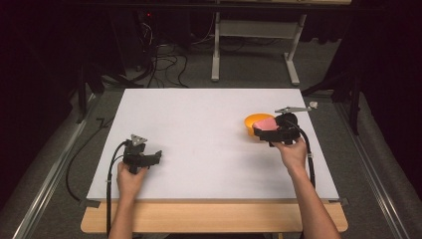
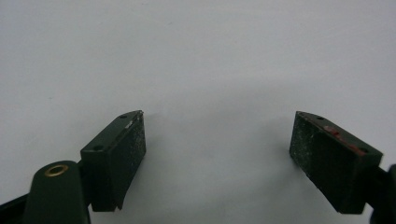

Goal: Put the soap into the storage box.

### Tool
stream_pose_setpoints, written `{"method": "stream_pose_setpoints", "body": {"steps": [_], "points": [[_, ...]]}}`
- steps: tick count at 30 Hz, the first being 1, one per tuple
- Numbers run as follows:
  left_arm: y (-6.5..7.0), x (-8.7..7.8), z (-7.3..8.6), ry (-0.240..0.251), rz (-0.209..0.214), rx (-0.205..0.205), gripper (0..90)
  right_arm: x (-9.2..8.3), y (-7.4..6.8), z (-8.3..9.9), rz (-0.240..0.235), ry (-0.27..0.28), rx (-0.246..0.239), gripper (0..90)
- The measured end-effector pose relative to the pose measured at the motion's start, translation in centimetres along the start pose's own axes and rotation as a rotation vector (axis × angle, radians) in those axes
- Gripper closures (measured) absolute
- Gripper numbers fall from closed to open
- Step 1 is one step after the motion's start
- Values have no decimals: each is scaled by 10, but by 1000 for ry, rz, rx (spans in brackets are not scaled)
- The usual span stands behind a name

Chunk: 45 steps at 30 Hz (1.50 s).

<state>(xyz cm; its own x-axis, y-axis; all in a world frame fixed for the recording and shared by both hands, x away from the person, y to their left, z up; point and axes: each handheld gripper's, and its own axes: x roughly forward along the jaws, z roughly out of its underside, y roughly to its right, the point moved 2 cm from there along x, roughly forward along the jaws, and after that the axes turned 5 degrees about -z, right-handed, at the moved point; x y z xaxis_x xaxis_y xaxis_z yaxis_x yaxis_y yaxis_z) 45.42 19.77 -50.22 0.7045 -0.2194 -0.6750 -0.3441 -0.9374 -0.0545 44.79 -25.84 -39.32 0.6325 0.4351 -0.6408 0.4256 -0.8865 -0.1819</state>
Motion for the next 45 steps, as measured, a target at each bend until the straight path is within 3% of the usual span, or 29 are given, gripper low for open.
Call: {"method": "stream_pose_setpoints", "body": {"steps": [27,45], "points": [[0,0,0,0,0,0,189,41,21,-27,82,-131,101,135],[0,0,0,0,-1,0,189,68,35,-29,114,-214,186,135]]}}
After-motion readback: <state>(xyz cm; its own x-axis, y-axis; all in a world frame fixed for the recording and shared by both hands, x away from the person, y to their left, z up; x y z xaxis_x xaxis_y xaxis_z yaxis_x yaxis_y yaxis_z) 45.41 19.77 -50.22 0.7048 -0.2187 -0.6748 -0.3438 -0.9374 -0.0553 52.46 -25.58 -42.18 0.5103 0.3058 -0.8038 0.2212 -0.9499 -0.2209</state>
